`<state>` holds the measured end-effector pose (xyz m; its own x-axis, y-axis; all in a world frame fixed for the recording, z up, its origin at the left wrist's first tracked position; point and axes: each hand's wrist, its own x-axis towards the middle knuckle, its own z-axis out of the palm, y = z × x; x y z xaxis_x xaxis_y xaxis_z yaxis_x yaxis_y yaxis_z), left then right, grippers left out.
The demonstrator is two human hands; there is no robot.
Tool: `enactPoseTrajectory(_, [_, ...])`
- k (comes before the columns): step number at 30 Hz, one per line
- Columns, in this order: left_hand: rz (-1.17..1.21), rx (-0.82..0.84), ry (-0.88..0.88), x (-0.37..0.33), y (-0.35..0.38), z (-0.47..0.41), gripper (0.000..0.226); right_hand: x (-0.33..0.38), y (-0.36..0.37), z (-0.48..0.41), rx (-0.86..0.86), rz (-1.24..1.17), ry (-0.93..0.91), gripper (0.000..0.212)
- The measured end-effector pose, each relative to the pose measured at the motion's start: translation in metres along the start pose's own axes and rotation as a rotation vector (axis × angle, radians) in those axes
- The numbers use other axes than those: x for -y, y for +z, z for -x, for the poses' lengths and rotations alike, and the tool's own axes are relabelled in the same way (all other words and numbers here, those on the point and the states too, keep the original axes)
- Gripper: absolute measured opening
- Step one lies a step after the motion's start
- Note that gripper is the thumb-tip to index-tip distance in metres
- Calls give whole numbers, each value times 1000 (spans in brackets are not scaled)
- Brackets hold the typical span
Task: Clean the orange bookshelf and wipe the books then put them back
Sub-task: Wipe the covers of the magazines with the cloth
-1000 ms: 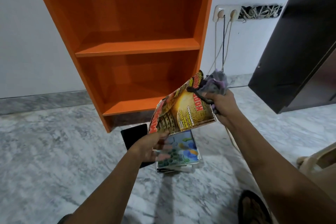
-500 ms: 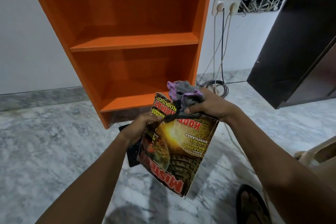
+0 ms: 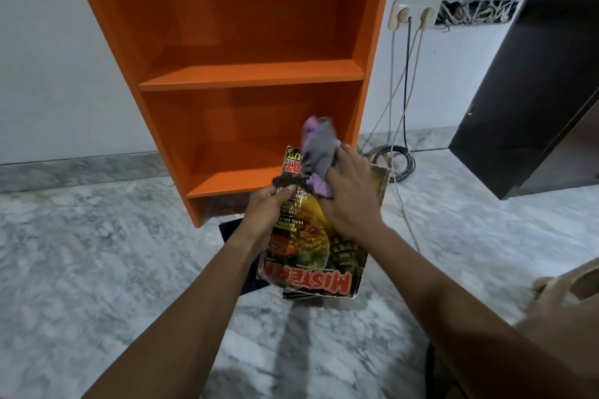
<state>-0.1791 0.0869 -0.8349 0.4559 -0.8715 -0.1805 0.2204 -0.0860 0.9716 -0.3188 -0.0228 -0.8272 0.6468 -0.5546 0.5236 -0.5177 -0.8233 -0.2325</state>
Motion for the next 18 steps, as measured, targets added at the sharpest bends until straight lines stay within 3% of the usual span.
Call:
enactPoseTrajectory(3, [204, -52, -25, -3, 11, -5, 20, 10, 20, 20, 72, -68, -9, 66])
enactPoseTrajectory(7, [271, -129, -3, -1, 8, -9, 21, 13, 39, 48, 45, -206, -17, 54])
enactPoseTrajectory(9, [231, -137, -16, -4, 5, -8, 17, 6, 52, 60, 75, -392, 37, 51])
enactPoseTrajectory(10, [209, -115, -19, -8, 6, -7, 26, 3, 57, 65, 103, -549, 141, 45])
enactPoseTrajectory(12, [219, -67, -46, -15, 6, -5, 66, 5, 55, 70, 158, -855, 493, 22])
enactPoseTrajectory(15, [280, -28, -33, -23, 10, -1, 52, -1, 52, 66, 166, -1233, 1064, 23])
enactPoseTrajectory(18, [368, 14, -33, -20, 7, -2, 51, -13, 49, 50, 123, -1307, 1131, 18])
